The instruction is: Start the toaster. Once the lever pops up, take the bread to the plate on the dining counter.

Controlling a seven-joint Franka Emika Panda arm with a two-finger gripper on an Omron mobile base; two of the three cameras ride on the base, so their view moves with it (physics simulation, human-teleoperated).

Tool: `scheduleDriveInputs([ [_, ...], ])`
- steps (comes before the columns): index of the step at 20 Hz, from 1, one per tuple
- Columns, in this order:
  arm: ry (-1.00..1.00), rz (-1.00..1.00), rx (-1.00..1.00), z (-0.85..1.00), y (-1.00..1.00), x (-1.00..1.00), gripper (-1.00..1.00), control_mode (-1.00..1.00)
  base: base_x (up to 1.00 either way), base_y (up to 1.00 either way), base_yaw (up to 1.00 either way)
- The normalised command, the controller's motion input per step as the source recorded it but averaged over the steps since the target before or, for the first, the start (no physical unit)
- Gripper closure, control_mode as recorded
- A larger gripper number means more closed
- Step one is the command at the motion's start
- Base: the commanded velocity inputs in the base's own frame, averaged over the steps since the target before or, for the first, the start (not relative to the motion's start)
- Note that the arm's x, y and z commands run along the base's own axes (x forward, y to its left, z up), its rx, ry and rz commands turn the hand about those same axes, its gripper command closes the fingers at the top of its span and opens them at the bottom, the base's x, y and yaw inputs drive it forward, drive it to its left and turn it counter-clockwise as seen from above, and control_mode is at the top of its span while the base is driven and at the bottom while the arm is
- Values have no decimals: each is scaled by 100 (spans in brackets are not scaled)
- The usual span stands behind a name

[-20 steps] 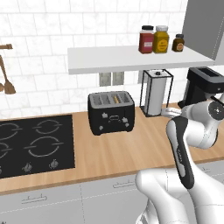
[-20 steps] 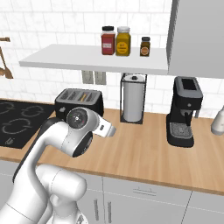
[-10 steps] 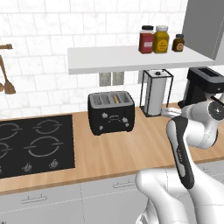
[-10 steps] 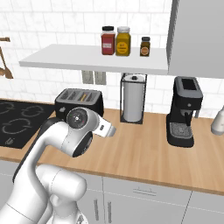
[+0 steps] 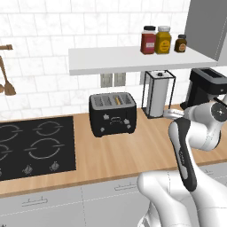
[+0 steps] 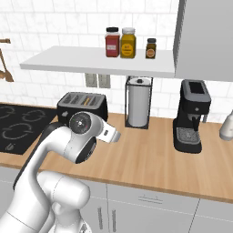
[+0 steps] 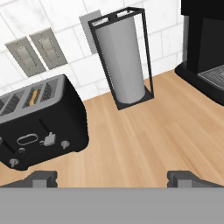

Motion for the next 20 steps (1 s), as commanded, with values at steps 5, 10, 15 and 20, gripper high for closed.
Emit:
scheduleDriveInputs([
  [5,0,0,0,0,0,0,-100,-100,0,0,0],
  [10,0,0,0,0,0,0,-100,-100,0,0,0],
  [15,0,0,0,0,0,0,-100,-100,0,0,0],
  [20,0,0,0,0,0,0,-100,-100,0,0,0],
])
